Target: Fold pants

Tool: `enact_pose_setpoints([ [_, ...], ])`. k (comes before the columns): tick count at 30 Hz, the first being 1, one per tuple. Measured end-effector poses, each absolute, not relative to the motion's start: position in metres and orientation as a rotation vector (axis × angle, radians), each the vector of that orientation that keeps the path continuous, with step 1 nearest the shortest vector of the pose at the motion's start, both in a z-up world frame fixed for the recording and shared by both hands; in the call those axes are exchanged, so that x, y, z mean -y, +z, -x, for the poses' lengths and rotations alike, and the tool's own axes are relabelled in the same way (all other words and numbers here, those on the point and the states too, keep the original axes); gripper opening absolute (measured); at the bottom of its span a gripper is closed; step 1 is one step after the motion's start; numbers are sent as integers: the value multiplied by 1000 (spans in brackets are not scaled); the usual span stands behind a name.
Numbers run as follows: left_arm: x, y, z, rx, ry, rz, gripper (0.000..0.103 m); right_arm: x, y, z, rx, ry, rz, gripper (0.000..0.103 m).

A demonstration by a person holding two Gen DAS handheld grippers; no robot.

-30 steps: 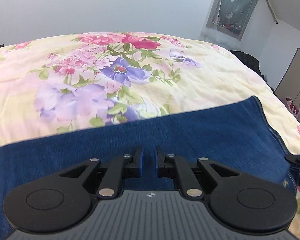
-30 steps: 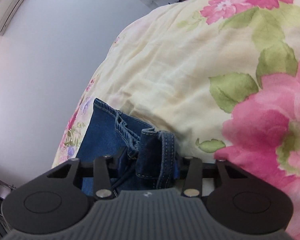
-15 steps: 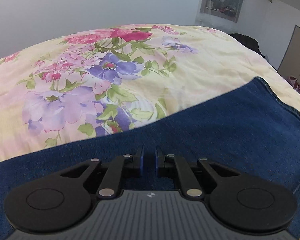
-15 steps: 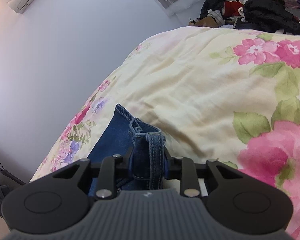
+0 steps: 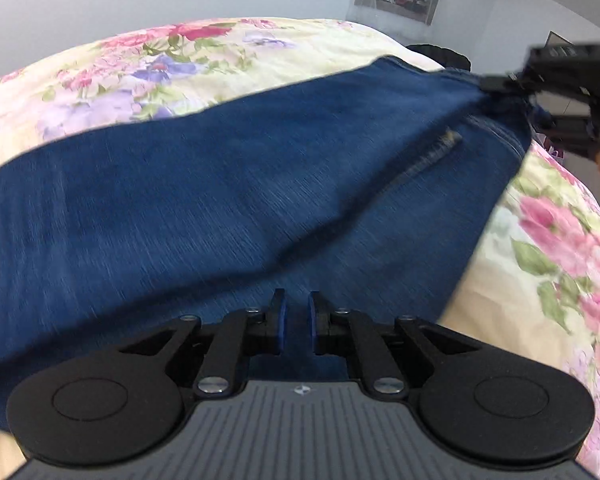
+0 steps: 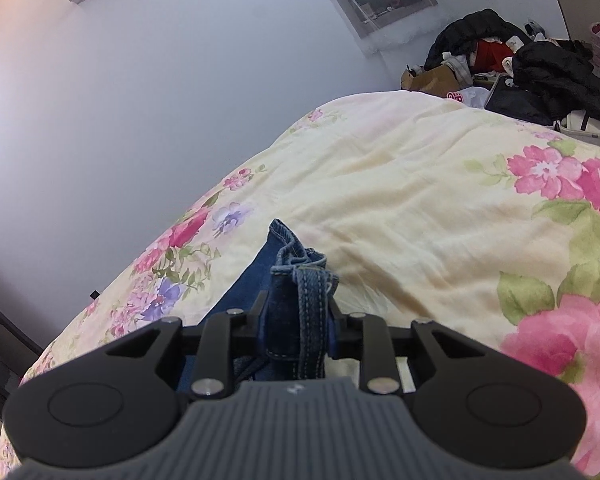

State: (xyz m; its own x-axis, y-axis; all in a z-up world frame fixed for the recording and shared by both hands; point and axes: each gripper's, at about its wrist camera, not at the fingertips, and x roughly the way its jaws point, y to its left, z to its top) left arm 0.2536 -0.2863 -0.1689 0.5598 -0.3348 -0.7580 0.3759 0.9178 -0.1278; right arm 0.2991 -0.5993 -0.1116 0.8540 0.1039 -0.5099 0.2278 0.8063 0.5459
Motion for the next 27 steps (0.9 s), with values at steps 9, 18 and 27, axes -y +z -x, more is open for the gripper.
enact_pose_setpoints([
  [9, 286, -173, -218, -877, -461, -57, 10, 587, -98, -296, -546, -56, -594, 22],
  [18, 258, -159, -206, -899, -510, 17, 10, 547, -59, -283, -491, -6, -467, 21],
  [27, 175, -108, -213, -793, -347, 3, 10, 467, -12, -267, -430, 47, -315, 21],
])
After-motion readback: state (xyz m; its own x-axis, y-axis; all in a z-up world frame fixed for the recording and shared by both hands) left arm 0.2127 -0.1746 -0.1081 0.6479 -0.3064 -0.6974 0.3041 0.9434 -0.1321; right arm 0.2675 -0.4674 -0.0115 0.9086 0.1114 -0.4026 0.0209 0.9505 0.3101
